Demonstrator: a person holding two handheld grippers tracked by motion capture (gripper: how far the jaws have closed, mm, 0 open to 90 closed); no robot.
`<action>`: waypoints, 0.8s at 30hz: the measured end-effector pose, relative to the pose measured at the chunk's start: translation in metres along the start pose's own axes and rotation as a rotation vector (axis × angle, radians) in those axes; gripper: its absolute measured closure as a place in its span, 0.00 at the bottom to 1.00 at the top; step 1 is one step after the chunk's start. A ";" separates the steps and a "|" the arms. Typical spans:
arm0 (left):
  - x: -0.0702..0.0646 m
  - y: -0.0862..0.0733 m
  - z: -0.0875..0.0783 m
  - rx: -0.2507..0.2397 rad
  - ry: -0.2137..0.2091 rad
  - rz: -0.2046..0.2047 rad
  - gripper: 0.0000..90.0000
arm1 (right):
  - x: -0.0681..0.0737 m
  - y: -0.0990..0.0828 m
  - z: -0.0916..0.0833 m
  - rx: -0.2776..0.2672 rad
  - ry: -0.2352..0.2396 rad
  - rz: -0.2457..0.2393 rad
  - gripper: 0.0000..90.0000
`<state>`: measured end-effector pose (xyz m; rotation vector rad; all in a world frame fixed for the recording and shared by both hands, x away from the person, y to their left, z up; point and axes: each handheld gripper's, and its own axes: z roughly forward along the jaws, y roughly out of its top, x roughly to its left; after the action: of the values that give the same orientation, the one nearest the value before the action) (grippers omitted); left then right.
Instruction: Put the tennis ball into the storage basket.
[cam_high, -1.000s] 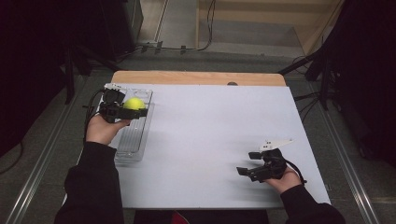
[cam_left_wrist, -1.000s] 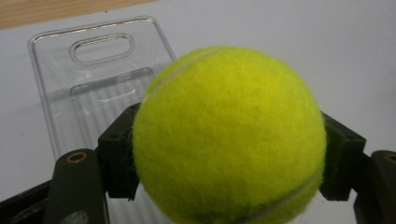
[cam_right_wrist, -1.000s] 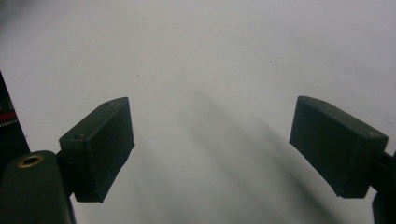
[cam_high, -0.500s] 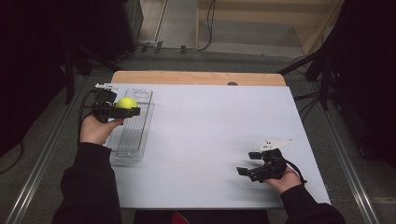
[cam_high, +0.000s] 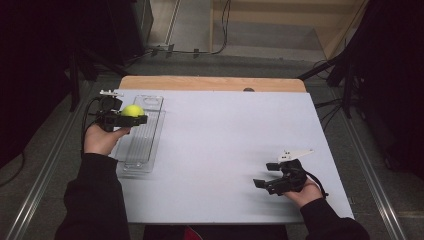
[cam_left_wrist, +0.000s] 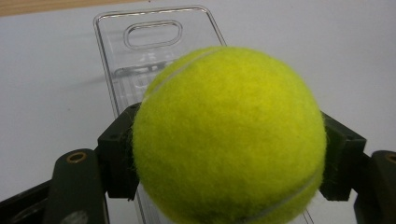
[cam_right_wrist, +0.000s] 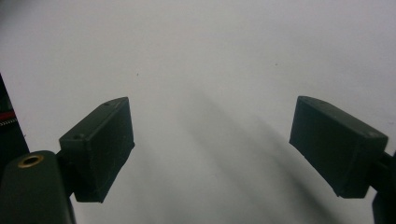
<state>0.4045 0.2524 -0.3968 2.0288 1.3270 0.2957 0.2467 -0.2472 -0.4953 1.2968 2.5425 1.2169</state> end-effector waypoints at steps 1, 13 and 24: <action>0.000 0.000 0.001 -0.001 -0.002 0.000 0.29 | 0.000 0.000 0.000 0.000 0.000 -0.001 0.13; 0.000 -0.003 0.012 0.027 0.003 -0.002 0.29 | 0.000 0.000 0.000 0.000 0.001 -0.001 0.13; -0.002 -0.006 0.021 0.055 0.022 0.001 0.29 | 0.000 0.000 0.000 -0.001 0.001 0.000 0.13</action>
<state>0.4106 0.2436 -0.4165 2.0775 1.3612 0.2852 0.2467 -0.2472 -0.4952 1.2968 2.5420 1.2192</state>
